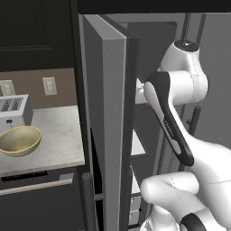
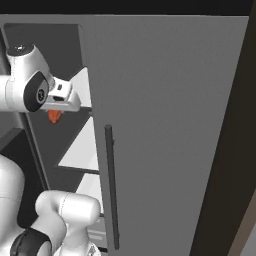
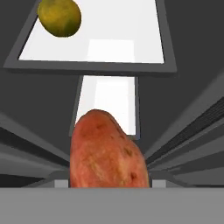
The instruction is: Take the sweet potato, orange, and garlic from the freezer and place them in the bowl on the counter.
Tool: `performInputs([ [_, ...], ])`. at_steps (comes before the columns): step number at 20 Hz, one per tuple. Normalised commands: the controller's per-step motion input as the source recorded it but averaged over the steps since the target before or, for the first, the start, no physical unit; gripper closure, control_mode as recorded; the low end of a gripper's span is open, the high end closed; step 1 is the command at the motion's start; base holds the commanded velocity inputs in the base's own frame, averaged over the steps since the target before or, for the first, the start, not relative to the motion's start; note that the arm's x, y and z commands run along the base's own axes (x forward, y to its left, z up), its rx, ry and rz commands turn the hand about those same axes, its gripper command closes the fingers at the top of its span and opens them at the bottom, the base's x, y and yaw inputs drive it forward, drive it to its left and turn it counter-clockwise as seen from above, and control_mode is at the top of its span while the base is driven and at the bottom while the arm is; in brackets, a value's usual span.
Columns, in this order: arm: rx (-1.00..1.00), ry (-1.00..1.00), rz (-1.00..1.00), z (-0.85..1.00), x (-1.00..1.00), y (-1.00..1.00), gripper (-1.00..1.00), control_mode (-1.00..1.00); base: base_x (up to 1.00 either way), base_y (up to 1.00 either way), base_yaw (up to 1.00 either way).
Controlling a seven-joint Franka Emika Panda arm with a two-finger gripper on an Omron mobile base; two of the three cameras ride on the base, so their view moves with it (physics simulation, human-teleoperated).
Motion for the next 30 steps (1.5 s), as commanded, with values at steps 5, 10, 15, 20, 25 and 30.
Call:
performInputs([
  [5, 0.0, 0.0, 0.0, -0.29, -0.5, -0.03, 1.0, -1.0, 0.0, 0.0, 0.0],
  [10, 0.0, 0.0, 0.0, -0.19, -0.32, -0.14, 1.0, -1.0, 0.0, 0.0, 0.0],
  [15, 0.01, 0.0, 0.0, -0.03, -0.27, -0.26, 1.0, -1.0, 0.0, 0.0, 0.0],
  [20, 0.0, 0.0, 0.0, -0.06, -0.29, -0.11, 1.0, -1.0, 0.0, 0.0, 0.0],
  [25, 0.0, 0.0, 0.0, -0.02, -0.17, 0.0, 1.0, -1.0, 0.0, 0.0, 0.0],
  [30, 0.0, 0.0, 0.0, -0.07, -0.2, 0.0, 1.0, -1.0, 0.0, 0.0, 0.0],
])
